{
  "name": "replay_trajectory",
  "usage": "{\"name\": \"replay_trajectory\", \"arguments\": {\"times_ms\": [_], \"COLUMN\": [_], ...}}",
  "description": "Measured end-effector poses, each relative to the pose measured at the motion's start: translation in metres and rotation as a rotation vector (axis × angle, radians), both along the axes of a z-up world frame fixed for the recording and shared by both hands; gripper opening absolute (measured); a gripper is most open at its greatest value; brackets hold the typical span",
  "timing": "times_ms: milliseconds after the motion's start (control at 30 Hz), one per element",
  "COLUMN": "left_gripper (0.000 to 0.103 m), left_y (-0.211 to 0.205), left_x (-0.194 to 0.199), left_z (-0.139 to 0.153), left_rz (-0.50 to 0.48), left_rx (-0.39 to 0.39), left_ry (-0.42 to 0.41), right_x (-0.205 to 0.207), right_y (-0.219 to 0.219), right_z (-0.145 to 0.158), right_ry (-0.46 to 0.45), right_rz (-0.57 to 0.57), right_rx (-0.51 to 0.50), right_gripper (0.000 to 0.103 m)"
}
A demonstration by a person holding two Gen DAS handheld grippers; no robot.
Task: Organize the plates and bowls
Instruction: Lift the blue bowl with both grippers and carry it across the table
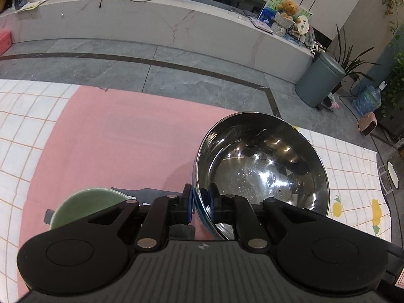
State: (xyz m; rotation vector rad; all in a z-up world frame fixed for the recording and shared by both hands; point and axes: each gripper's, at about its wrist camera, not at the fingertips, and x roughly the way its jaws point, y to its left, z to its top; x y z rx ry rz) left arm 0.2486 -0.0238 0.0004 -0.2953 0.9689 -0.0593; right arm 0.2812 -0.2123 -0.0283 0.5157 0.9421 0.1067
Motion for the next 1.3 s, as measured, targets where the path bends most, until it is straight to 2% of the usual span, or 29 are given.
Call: {"name": "replay_trajectory", "arguments": {"times_ms": [267,633,1067,1300], "left_gripper": [0.014,0.015,0.016,0.017], "left_y": [0.004,0.013,0.014,0.010], "left_x": [-0.015,-0.051,-0.115,-0.145], "left_z": [0.026,0.074,0.140,0.158], "left_rz": [0.001,0.035,0.036,0.030], "left_rx": [0.017,0.033,0.059,0.088], "left_ry": [-0.041,-0.125,-0.262,-0.293], "right_x": [-0.022,-0.056,-0.132,-0.164], "right_y": [0.003,0.019,0.017,0.012], "right_z": [0.024,0.082,0.158,0.176], "right_ry": [-0.060,-0.165,-0.311,-0.348], "right_rz": [0.035,0.072,0.095,0.105], "right_rx": [-0.003,-0.009,0.007,0.023], "right_gripper": [0.021,0.020,0.020,0.020]}}
